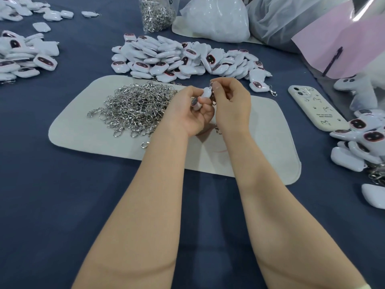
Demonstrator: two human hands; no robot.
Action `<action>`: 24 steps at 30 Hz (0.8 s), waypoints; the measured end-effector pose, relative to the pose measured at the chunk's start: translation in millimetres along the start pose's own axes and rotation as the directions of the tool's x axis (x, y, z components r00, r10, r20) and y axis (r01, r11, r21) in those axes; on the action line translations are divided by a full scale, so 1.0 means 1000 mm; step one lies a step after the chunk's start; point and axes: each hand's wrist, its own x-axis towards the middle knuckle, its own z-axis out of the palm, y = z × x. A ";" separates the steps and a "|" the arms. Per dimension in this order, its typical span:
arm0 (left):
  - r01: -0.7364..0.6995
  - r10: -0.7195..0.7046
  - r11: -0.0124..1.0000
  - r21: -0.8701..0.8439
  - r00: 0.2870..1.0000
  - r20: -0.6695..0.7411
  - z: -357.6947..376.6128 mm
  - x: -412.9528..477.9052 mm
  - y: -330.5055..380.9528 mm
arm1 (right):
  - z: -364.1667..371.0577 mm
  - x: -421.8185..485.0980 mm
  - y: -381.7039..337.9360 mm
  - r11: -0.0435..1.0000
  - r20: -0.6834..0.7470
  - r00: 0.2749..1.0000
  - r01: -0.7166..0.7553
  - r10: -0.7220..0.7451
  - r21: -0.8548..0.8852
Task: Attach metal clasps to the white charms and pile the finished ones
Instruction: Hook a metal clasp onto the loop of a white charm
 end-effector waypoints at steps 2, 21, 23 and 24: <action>-0.025 0.028 0.997 0.069 0.999 -0.038 0.001 -0.001 -0.001 | -0.003 0.000 0.001 0.993 0.021 0.998 0.061 -0.059 -0.104; -0.225 0.274 0.927 0.302 0.953 -0.132 0.002 0.004 0.003 | -0.004 0.001 0.000 0.987 0.209 0.978 0.049 -0.016 -0.154; -0.121 0.127 0.990 0.070 0.988 -0.084 -0.002 0.003 0.004 | -0.003 0.001 0.001 0.991 0.203 0.979 0.021 0.006 -0.129; -0.088 0.087 0.996 -0.005 0.995 -0.058 -0.003 0.003 0.004 | -0.002 0.001 0.001 0.992 0.197 0.980 0.017 0.008 -0.124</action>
